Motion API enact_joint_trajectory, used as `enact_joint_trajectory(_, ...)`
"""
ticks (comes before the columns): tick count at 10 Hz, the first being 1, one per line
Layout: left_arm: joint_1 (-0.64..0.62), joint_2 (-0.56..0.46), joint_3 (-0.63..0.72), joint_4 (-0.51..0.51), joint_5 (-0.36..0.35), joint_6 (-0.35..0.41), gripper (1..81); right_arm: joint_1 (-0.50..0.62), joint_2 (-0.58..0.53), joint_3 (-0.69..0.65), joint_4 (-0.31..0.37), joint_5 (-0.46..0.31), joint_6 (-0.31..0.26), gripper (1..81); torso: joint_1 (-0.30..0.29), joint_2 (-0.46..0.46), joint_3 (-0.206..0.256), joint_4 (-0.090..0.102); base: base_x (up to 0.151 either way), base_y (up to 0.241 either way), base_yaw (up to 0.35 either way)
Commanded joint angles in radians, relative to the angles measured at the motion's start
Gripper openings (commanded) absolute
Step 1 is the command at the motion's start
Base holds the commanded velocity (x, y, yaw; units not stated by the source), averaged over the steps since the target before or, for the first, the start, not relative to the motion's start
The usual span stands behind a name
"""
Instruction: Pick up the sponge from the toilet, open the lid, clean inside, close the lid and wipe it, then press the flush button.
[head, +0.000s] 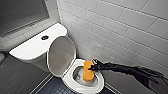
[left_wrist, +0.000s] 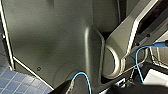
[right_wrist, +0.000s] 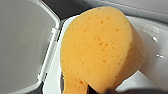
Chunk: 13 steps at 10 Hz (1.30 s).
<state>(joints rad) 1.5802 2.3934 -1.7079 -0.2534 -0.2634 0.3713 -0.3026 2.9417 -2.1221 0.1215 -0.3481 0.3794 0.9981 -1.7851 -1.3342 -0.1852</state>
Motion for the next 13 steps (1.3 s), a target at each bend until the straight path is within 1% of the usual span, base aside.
enact_joint_trajectory(1, 0.042, -0.003, 0.030, 0.006, 0.090, 0.012, 81.1, 0.165, 0.044, -0.045, 0.014, -0.019, -0.004, 1.0, 0.000, 0.000, 0.000, 0.000, 0.000, 0.000, 0.000)
enact_joint_trajectory(3, 0.053, 0.001, 0.030, 0.005, 0.090, 0.012, 81.1, 0.182, 0.084, -0.100, 0.014, -0.015, -0.011, 1.0, 0.000, 0.000, 0.000, 0.000, 0.000, 0.000, 0.000)
enact_joint_trajectory(4, 0.060, 0.001, 0.030, 0.003, 0.089, 0.012, 81.1, 0.179, 0.087, -0.126, 0.014, 0.019, -0.011, 1.0, 0.000, 0.000, 0.000, 0.000, 0.000, 0.000, 0.000)
enact_joint_trajectory(6, 0.074, -0.002, 0.033, -0.003, 0.087, 0.012, 81.1, 0.159, 0.092, -0.140, 0.012, 0.050, -0.013, 1.0, 0.000, 0.000, 0.000, 0.000, 0.000, 0.000, 0.000)
enact_joint_trajectory(7, 0.077, -0.005, 0.037, -0.004, 0.087, 0.012, 81.1, 0.150, 0.095, -0.154, 0.018, 0.084, -0.005, 1.0, 0.000, 0.000, 0.000, 0.000, 0.000, 0.000, 0.000)
enact_joint_trajectory(8, 0.087, -0.008, 0.043, -0.003, 0.087, 0.011, 81.1, 0.138, 0.093, -0.159, 0.024, 0.100, 0.003, 1.0, 0.000, 0.000, 0.000, 0.000, 0.000, 0.000, 0.000)
enact_joint_trajectory(9, 0.096, -0.009, 0.047, -0.003, 0.066, 0.011, 81.1, 0.115, 0.092, -0.168, 0.026, 0.125, 0.003, 1.0, 0.000, 0.000, 0.000, 0.000, 0.000, 0.000, 0.000)
enact_joint_trajectory(10, 0.106, -0.014, 0.057, 0.000, 0.050, 0.011, 81.1, 0.095, 0.088, -0.169, 0.027, 0.135, 0.004, 1.0, 0.000, 0.000, 0.000, 0.000, 0.000, 0.000, 0.000)
enact_joint_trajectory(11, 0.106, -0.019, 0.063, 0.000, 0.050, 0.011, 81.1, 0.081, 0.079, -0.169, 0.027, 0.135, 0.004, 1.0, 0.000, 0.000, 0.000, 0.000, 0.000, 0.000, 0.000)
enact_joint_trajectory(12, 0.106, -0.023, 0.070, 0.000, 0.050, 0.011, 81.1, 0.070, 0.061, -0.162, 0.029, 0.146, 0.004, 1.0, 0.000, 0.000, 0.000, 0.000, 0.000, 0.000, 0.000)
enact_joint_trajectory(13, 0.106, -0.020, 0.071, 0.002, 0.050, 0.011, 81.1, 0.065, 0.020, -0.122, 0.032, 0.146, 0.004, 1.0, 0.000, 0.000, 0.000, 0.000, 0.000, 0.000, 0.000)
